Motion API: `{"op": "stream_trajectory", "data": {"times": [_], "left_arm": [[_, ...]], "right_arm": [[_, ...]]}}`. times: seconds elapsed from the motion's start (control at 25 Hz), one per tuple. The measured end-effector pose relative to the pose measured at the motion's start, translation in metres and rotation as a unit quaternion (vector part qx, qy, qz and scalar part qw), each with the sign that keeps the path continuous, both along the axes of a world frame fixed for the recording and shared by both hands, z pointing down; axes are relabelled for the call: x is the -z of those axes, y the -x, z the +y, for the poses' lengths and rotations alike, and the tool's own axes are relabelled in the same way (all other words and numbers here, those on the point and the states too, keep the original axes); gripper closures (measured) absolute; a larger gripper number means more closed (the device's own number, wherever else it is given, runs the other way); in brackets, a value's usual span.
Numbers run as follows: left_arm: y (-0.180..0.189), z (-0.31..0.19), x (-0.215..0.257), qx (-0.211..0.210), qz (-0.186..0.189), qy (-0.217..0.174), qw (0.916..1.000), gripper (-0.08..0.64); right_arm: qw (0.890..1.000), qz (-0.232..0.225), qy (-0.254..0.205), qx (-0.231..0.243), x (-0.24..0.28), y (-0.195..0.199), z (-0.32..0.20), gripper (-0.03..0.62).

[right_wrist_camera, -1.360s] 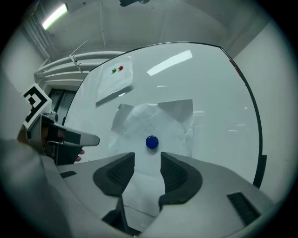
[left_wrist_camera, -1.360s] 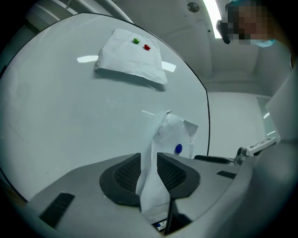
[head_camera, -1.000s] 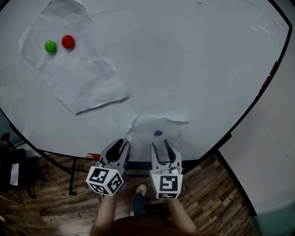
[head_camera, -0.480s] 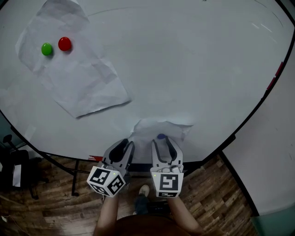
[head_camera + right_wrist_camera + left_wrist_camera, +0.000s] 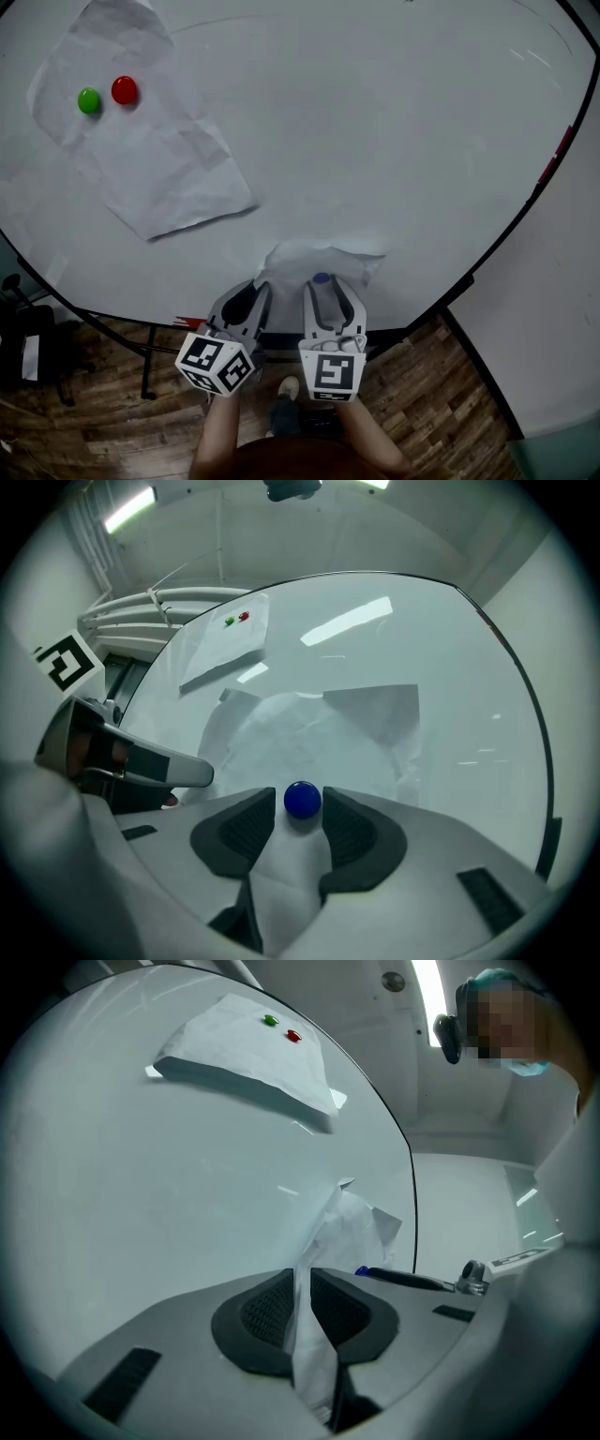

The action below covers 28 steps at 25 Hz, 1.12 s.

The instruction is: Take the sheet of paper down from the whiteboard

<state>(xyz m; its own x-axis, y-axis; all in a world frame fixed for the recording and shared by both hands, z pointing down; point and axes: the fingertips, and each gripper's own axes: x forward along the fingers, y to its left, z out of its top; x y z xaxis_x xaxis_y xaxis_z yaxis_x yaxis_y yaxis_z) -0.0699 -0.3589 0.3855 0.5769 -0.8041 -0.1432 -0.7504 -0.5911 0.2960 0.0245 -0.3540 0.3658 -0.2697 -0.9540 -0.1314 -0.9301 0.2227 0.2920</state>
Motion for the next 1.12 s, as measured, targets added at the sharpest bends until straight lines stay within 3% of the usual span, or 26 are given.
{"op": "stream_trajectory", "data": {"times": [0.24,0.76,1.12], "left_arm": [[-0.0023,-0.0041,-0.0058,0.006,0.001,0.011,0.9999,0.52],[-0.0033,-0.0066,-0.0061,0.003,0.004,0.026,0.9997,0.535],[-0.0019,-0.0092,-0.0062,-0.011,0.054,0.061,0.9966,0.535]], "right_arm": [[1.0,0.016,-0.01,-0.024,0.0013,-0.0013,-0.0026,0.469],[1.0,0.013,-0.01,-0.019,0.0022,-0.0038,-0.0022,0.457],[1.0,0.016,-0.008,-0.012,0.0039,-0.0031,-0.0007,0.457]]}}
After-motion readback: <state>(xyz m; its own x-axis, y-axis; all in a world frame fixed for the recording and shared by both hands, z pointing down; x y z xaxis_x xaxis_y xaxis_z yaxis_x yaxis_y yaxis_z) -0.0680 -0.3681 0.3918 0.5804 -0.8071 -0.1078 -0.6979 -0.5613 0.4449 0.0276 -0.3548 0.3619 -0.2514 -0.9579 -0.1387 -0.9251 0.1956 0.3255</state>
